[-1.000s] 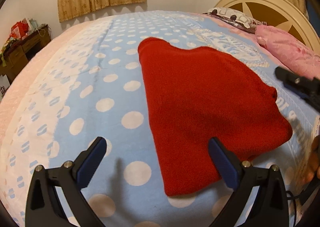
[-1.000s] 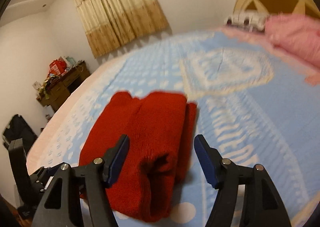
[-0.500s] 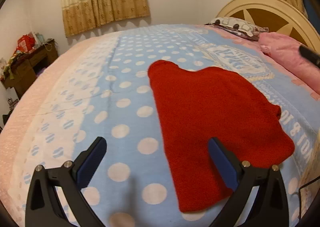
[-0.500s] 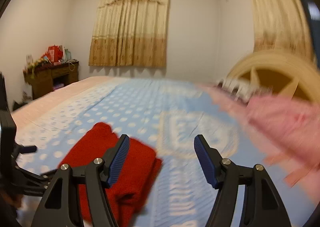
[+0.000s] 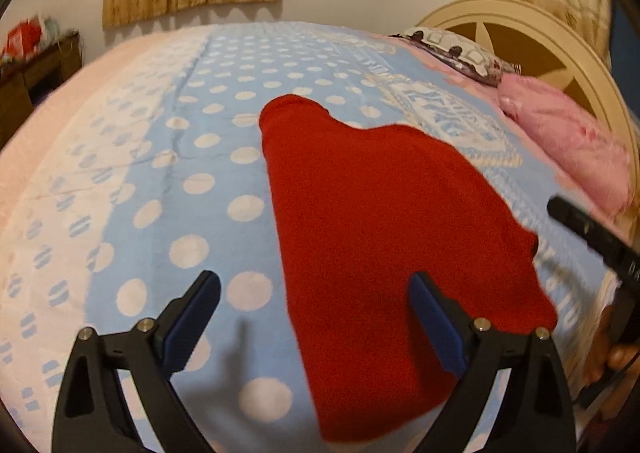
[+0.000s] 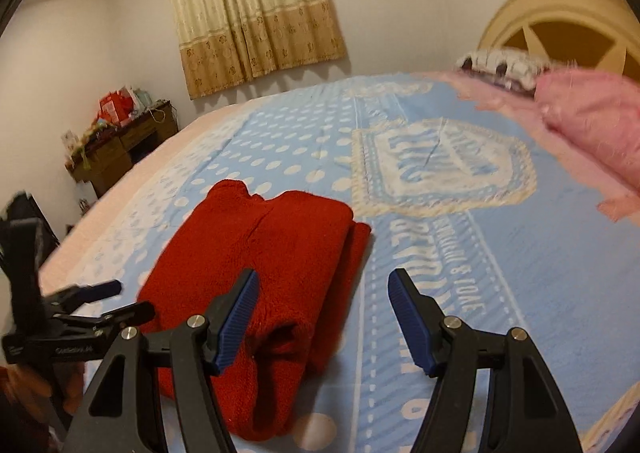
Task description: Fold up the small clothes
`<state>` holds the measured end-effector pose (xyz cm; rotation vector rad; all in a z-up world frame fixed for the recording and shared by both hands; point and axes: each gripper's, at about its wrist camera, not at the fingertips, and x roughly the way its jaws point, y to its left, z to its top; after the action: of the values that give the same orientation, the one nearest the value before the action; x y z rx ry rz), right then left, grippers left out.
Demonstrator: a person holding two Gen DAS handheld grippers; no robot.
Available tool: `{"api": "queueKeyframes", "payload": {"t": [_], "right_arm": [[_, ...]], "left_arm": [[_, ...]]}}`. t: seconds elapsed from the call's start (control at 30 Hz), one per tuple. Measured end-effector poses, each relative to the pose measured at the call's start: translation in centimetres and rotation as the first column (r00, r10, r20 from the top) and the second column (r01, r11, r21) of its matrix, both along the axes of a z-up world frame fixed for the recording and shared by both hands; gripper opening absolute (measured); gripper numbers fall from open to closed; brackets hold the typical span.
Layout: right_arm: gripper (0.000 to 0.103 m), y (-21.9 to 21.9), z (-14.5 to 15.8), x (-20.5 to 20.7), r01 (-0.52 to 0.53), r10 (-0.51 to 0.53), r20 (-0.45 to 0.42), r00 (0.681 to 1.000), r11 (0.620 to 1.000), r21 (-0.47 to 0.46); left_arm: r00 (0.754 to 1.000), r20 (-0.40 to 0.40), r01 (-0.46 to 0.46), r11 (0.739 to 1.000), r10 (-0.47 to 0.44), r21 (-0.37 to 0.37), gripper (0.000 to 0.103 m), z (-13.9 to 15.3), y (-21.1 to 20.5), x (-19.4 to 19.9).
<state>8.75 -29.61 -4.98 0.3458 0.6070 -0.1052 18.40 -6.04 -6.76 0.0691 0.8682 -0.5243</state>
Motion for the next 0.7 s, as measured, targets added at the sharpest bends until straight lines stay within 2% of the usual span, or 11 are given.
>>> {"api": "queueKeyframes", "payload": {"t": [0.1, 0.17, 0.27, 0.47, 0.6, 0.7], "right_arm": [[0.068, -1.6, -0.6, 1.0, 0.026, -0.026, -0.002, 1.0, 0.99, 0.139], [0.068, -2.3, -1.0, 1.6, 0.041, -0.042, -0.002, 0.999, 0.982, 0.186], [0.068, -2.1, -1.5, 2.4, 0.043, -0.039, -0.028, 0.999, 0.986, 0.161], [0.068, -1.5, -2.0, 3.6, 0.009, -0.003, -0.045, 0.999, 0.99, 0.141], [0.068, -2.1, -2.5, 5.2, 0.032, -0.026, -0.044, 0.999, 0.988, 0.15], [0.068, -1.7, -4.3, 6.8, 0.016, -0.005, -0.081, 0.997, 0.99, 0.137]], "left_arm": [[0.999, -0.031, -0.01, 1.0, 0.009, -0.023, 0.097, 0.4, -0.7, 1.9], [0.998, -0.055, -0.023, 0.999, 0.02, -0.043, 0.093, 0.6, -1.0, 2.9], [0.994, -0.107, -0.035, 0.997, 0.027, -0.072, 0.088, 0.3, -1.5, 4.0], [0.991, -0.127, -0.039, 0.997, 0.03, -0.069, 0.088, -0.5, -2.8, 4.9], [0.981, -0.188, -0.071, 0.992, 0.051, -0.101, 0.088, -1.2, -3.0, 6.2], [0.971, -0.23, -0.097, 0.988, 0.067, -0.118, 0.088, -2.5, -3.1, 6.7]]}}
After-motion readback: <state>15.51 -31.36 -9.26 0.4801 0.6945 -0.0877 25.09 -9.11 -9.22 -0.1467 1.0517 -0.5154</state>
